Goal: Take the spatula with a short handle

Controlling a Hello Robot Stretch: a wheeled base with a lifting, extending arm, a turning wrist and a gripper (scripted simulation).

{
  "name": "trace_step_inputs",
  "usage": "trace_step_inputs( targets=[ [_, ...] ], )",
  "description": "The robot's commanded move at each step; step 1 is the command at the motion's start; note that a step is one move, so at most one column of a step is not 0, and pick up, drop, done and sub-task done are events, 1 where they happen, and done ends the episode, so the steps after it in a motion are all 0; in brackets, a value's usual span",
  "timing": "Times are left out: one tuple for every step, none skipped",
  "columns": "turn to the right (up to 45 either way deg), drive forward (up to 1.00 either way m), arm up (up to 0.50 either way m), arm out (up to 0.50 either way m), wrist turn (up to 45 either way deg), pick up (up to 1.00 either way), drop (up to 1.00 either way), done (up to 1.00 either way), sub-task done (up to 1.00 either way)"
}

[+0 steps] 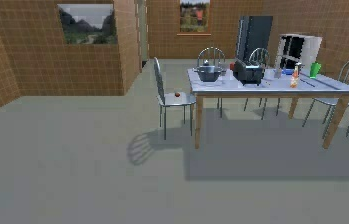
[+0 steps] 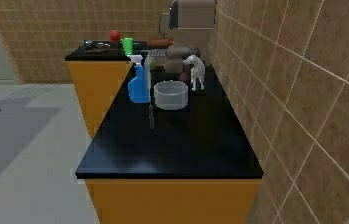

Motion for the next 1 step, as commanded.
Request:
trace_step_inputs(
  targets=[
    [0.0,0.0,0.5,0.0,0.0,0.0,0.0,0.0,0.0]
  ],
)
